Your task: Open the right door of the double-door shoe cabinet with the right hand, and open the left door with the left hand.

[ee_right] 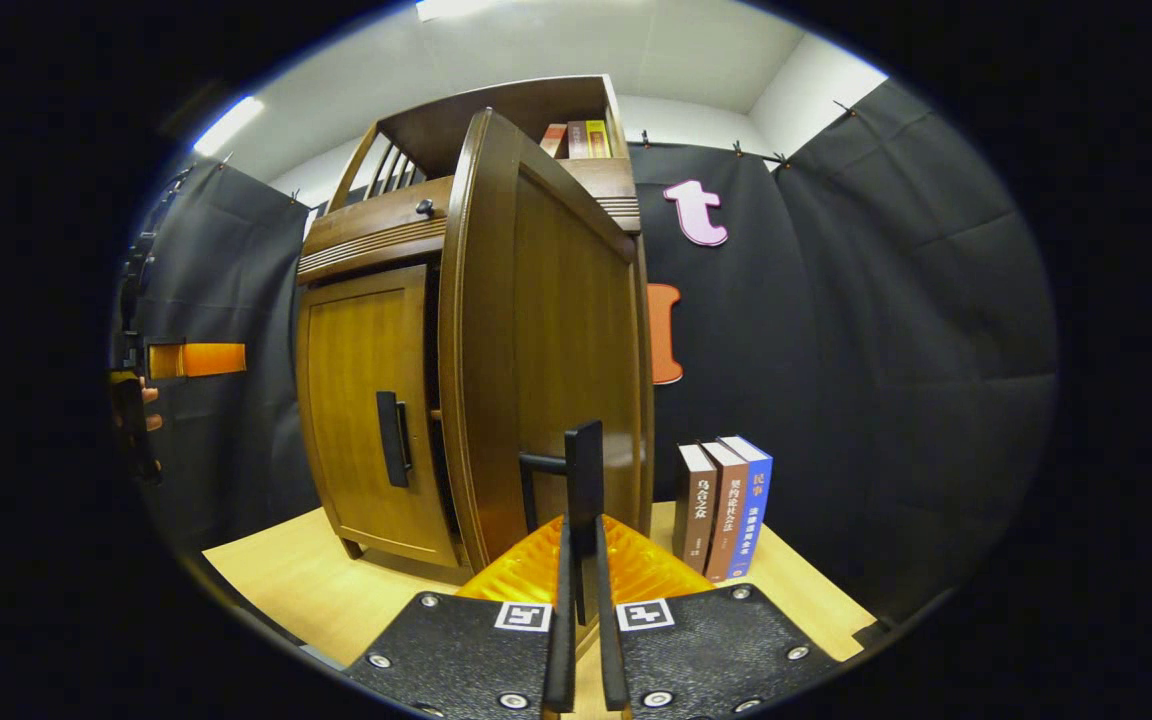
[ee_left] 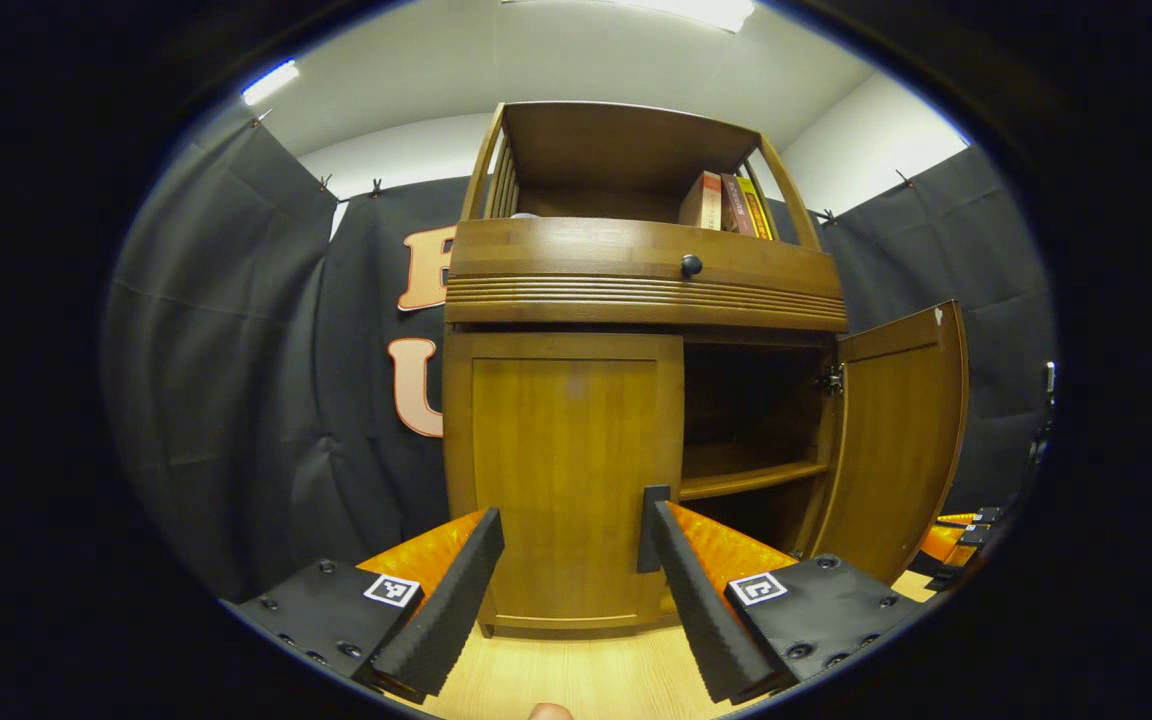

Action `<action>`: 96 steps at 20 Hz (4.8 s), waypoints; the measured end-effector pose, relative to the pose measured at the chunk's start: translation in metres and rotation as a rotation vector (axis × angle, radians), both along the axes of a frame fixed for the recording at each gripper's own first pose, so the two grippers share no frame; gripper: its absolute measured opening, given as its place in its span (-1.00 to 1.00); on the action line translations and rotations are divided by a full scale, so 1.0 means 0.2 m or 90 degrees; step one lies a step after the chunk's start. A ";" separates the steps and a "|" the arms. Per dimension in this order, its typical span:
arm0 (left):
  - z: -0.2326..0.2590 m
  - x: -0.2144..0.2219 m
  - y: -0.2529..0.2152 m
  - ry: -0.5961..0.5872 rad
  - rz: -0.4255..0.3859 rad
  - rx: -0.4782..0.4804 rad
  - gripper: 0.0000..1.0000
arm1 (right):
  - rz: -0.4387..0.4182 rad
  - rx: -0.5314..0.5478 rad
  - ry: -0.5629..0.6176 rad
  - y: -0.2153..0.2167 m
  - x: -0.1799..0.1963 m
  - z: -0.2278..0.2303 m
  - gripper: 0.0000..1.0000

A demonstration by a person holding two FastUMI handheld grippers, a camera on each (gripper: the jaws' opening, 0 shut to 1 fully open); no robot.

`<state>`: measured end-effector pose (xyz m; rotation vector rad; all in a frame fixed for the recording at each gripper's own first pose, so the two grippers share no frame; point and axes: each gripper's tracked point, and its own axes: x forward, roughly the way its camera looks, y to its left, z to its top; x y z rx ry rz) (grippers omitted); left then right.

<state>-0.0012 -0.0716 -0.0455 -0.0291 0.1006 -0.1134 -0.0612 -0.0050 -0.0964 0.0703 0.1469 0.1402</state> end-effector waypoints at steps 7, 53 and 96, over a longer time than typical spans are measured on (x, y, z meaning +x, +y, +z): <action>0.00 0.00 -0.13 -0.001 -0.014 0.009 0.90 | -0.030 0.005 -0.001 -0.20 0.00 -0.01 -0.91; -0.60 0.86 -0.49 0.065 -0.036 0.029 -0.20 | -0.200 -0.012 -0.064 -0.95 0.03 0.11 0.84; -0.37 -0.08 0.23 0.080 -0.079 0.014 -0.39 | -0.072 -0.046 -0.099 -0.15 -0.19 0.36 0.73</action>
